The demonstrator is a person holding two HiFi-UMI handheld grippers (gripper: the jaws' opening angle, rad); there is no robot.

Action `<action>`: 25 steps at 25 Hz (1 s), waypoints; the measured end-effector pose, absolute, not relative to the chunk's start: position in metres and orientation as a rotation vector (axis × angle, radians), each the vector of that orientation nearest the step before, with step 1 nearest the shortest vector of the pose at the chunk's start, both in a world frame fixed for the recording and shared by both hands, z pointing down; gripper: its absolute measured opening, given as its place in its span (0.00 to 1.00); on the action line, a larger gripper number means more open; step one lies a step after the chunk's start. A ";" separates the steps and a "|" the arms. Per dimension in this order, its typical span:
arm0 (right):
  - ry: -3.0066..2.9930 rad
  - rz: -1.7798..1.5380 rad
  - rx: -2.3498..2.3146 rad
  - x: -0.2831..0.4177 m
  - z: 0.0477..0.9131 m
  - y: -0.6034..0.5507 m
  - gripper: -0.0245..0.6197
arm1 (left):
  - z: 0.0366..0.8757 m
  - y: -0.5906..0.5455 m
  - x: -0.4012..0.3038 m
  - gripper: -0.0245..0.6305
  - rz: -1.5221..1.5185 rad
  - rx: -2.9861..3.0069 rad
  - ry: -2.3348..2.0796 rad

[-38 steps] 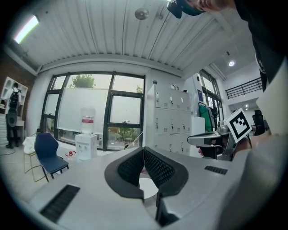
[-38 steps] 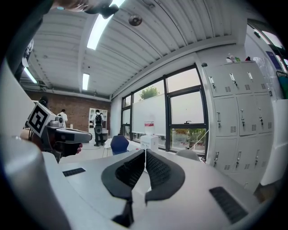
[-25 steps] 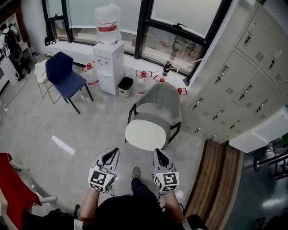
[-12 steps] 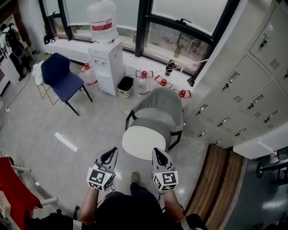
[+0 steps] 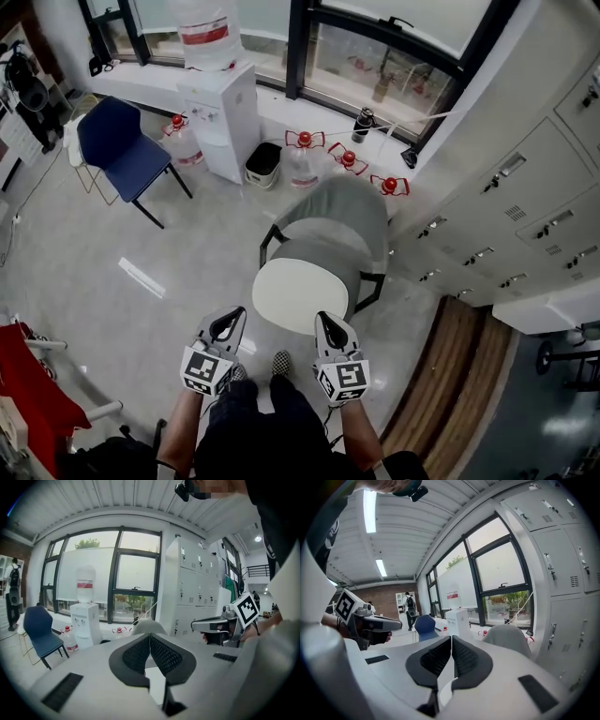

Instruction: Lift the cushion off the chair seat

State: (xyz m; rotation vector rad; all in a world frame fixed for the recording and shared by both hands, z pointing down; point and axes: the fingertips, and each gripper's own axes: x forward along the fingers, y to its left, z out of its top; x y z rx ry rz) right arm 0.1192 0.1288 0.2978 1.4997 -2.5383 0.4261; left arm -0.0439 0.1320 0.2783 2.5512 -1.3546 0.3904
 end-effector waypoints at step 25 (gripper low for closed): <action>-2.304 0.616 1.590 0.073 0.521 0.046 0.08 | 0.537 0.025 -0.100 0.07 0.524 2.397 -1.151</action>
